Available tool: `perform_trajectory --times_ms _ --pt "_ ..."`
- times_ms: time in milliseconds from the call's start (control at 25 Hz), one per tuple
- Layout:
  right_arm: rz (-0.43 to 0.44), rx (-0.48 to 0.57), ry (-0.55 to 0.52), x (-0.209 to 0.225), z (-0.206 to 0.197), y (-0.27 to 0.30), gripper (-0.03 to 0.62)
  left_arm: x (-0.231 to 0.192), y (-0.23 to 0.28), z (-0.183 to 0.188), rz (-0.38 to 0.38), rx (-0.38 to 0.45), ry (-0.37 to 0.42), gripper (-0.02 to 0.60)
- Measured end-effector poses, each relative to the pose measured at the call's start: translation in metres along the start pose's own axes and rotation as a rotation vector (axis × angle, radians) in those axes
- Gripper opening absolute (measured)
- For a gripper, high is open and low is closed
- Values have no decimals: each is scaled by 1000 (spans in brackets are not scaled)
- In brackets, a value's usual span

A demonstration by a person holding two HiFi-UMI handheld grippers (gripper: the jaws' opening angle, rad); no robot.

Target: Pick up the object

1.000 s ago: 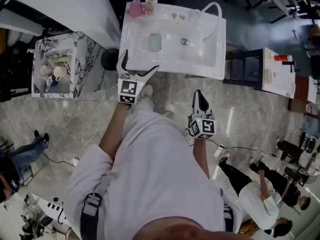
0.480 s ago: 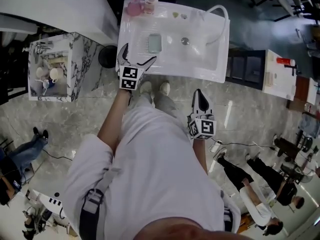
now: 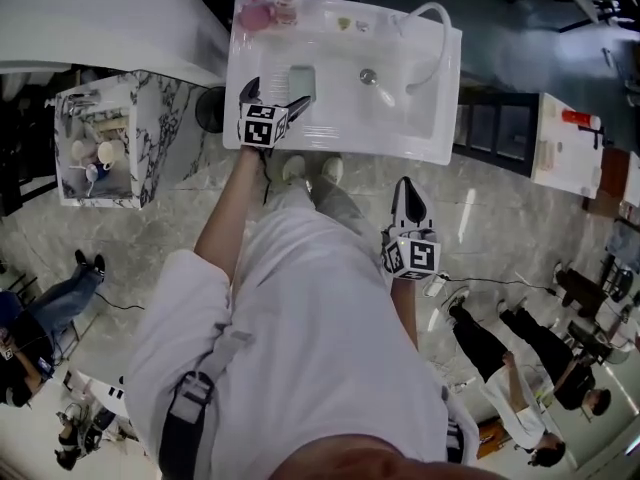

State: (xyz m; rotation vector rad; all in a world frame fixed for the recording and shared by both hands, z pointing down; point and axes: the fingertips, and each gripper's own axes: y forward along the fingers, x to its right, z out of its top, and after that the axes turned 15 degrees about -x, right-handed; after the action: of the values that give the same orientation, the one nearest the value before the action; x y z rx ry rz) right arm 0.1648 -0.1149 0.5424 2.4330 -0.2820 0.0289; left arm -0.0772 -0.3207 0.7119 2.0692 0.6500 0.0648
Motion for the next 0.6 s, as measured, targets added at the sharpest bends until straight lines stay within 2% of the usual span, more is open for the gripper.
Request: perform_trajectory --times_ms 280,400,600 --pt "-56 -24 64 29 -10 -5 3 -9 67 -16 -38 -207 -91 577" --pt "-75 -36 93 40 -17 -8 3 -14 86 -23 -30 -291 -108 574" --pt "-99 -47 131 55 -21 -3 3 -23 110 -35 -33 -416 -165 520"
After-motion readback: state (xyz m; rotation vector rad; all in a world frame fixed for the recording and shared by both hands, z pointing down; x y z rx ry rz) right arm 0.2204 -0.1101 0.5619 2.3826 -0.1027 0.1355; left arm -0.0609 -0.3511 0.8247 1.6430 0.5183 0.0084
